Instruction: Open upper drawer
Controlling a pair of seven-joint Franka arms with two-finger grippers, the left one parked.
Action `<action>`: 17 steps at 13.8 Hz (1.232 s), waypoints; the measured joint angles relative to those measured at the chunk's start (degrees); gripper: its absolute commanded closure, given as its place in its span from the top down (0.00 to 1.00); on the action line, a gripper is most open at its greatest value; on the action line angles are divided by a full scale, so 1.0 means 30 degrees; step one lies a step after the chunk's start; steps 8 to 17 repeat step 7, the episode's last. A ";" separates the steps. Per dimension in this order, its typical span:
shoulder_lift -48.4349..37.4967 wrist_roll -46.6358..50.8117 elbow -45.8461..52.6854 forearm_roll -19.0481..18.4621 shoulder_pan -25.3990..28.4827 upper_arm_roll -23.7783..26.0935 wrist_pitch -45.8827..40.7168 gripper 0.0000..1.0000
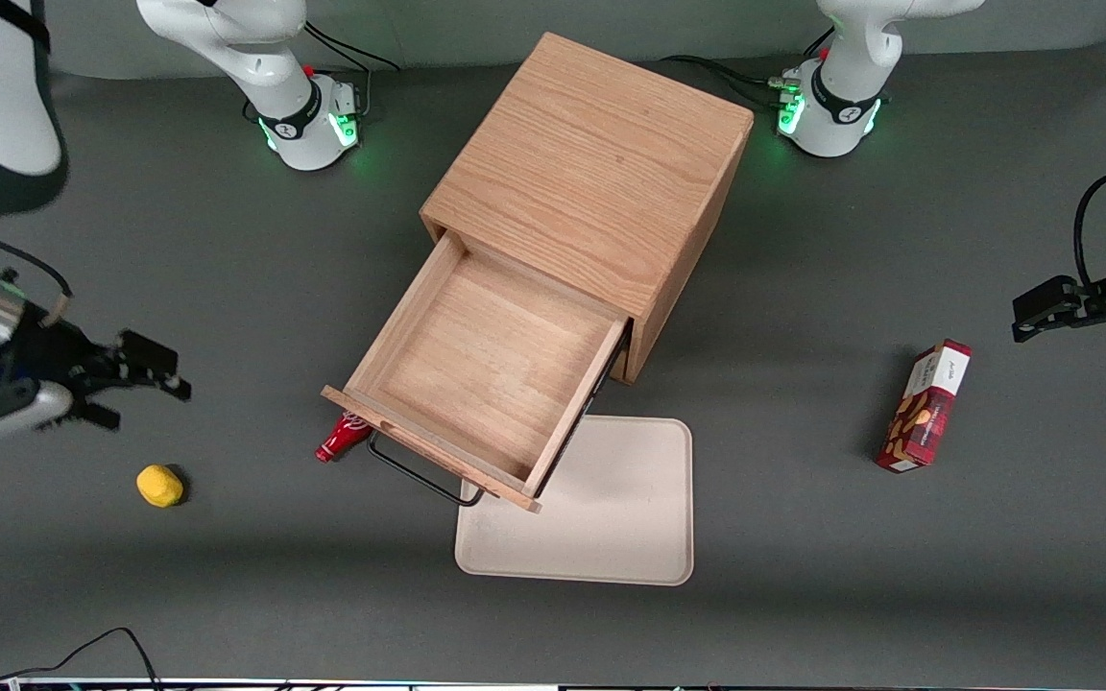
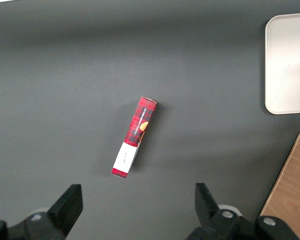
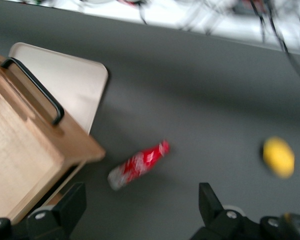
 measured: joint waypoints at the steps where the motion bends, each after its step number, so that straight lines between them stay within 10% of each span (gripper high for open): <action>1: -0.1064 0.1705 -0.0788 -0.0510 -0.0235 -0.0014 -0.1064 1.00; 6: -0.4223 0.9130 -0.2334 -0.3750 -0.0144 0.1340 -0.4230 1.00; 17: -0.4329 0.9320 -0.2463 -0.3919 -0.0150 0.1415 -0.4251 1.00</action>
